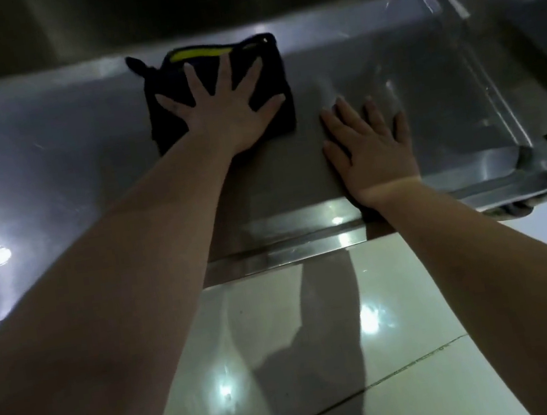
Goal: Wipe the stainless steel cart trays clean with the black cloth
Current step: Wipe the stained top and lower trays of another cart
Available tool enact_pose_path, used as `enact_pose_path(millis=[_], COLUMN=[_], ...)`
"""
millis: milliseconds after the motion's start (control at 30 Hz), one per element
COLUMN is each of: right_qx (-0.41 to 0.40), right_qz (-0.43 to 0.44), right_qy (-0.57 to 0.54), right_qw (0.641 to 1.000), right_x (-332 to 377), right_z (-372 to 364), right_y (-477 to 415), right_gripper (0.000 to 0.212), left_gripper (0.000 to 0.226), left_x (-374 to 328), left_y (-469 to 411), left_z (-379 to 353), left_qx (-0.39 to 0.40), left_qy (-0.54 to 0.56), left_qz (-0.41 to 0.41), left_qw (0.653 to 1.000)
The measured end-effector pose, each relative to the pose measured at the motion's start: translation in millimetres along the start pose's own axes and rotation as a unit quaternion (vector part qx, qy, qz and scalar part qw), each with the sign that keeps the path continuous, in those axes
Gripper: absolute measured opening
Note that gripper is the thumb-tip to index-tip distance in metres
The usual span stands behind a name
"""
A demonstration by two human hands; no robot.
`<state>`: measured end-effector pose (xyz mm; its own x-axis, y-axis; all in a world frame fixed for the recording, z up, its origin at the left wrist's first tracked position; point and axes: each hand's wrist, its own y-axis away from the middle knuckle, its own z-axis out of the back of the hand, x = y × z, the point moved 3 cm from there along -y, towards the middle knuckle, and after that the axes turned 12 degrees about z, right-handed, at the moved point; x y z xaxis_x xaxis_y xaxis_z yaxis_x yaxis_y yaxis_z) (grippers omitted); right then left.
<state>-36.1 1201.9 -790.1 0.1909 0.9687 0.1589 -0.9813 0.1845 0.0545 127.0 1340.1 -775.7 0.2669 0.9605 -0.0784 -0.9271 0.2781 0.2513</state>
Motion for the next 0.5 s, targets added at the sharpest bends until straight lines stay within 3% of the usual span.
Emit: enact_pose_path(millis=[267, 500], right_qx=[-0.015, -0.009], right_qz=[0.0, 0.008], right_qy=[-0.007, -0.007], right_qw=[1.0, 1.0], right_x=[0.8, -1.3], right_z=[-0.4, -0.4], right_y=[1.0, 4.0], right_gripper=[0.052, 0.053], left_gripper=[0.07, 0.069], left_x=[13.8, -10.7], left_y=[163.0, 68.7], left_z=[-46.4, -25.9], left_qx=[0.0, -0.004], left_qy=[-0.028, -0.008], left_qz=[-0.034, -0.003], left_qw=[0.999, 1.0])
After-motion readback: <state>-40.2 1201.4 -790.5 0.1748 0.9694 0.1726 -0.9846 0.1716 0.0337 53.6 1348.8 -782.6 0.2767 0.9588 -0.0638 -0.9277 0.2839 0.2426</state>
